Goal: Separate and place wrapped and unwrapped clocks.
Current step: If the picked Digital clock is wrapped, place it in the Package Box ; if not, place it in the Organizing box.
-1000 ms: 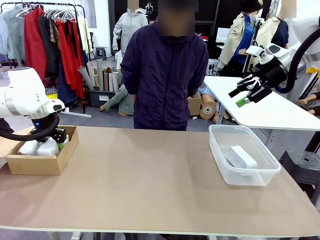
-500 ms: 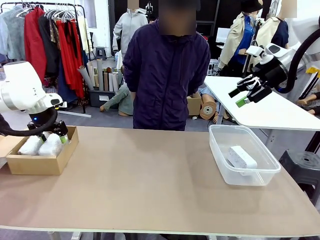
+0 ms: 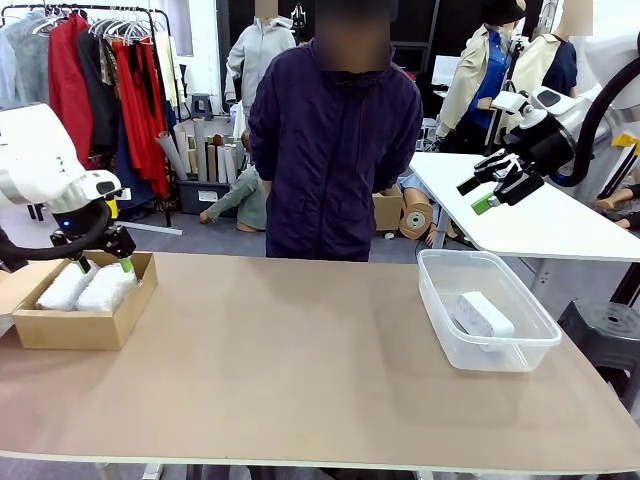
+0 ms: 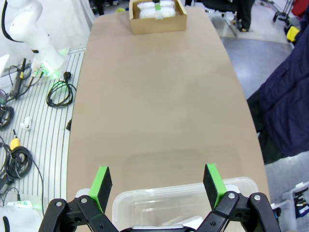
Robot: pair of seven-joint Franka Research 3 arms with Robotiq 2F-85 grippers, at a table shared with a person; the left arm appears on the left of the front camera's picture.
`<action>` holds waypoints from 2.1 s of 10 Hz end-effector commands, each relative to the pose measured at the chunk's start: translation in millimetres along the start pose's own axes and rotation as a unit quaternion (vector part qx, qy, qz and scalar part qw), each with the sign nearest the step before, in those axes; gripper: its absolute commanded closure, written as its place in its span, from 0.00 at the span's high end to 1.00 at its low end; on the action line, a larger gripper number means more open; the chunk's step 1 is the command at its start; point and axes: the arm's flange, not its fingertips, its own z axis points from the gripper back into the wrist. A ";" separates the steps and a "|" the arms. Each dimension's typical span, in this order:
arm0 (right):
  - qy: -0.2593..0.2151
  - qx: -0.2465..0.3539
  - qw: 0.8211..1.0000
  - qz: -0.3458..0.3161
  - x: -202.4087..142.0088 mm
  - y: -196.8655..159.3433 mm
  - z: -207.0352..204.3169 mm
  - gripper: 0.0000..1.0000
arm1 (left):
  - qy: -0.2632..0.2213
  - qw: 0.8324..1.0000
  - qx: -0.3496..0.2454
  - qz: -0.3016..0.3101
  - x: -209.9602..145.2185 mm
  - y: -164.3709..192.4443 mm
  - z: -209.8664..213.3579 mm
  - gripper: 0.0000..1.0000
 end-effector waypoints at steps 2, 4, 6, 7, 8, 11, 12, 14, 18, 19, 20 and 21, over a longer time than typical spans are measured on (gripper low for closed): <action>-0.001 0.001 1.000 0.001 1.6 0.3 1.0 1.00 | 0.002 1.000 0.000 -0.004 0.0 0.8 -3.2 1.00; -0.001 0.001 1.000 0.001 1.6 0.3 1.0 1.00 | 0.002 1.000 0.000 -0.004 0.0 0.8 -3.2 1.00; -0.001 0.001 1.000 0.001 1.6 0.3 1.0 1.00 | 0.002 1.000 0.000 -0.004 0.0 0.8 -3.2 1.00; -0.001 0.001 1.000 0.001 1.6 0.3 1.0 1.00 | 0.002 1.000 0.000 -0.004 0.0 0.8 -3.2 1.00; -0.001 0.001 1.000 0.001 1.6 0.3 1.0 1.00 | 0.004 1.000 -0.001 -0.001 -0.1 -0.5 -5.0 1.00; -0.001 0.001 1.000 0.001 1.6 0.3 1.0 1.00 | 0.026 0.991 0.005 -0.129 -7.4 -1.8 13.8 1.00; -0.001 0.001 1.000 0.001 1.6 0.3 1.0 1.00 | 0.023 0.983 -0.013 -0.181 -13.1 -9.5 21.1 1.00; -0.001 0.001 1.000 0.001 1.6 0.3 1.0 1.00 | -0.011 0.959 -0.059 -0.277 -20.9 -9.8 45.9 1.00; -0.001 0.001 1.000 0.001 1.6 0.3 1.0 1.00 | -0.032 0.836 -0.187 -0.515 -32.0 -7.5 91.9 1.00; -0.001 0.001 1.000 0.001 1.6 0.3 1.0 1.00 | -0.053 0.804 -0.203 -0.556 -29.3 -1.7 100.0 1.00; -0.001 0.001 1.000 0.001 1.6 0.3 1.0 1.00 | -0.073 0.787 -0.211 -0.575 -25.0 1.2 100.5 1.00; -0.001 0.001 1.000 0.001 1.6 0.3 1.0 1.00 | -0.116 0.777 -0.204 -0.584 -19.1 7.8 107.4 1.00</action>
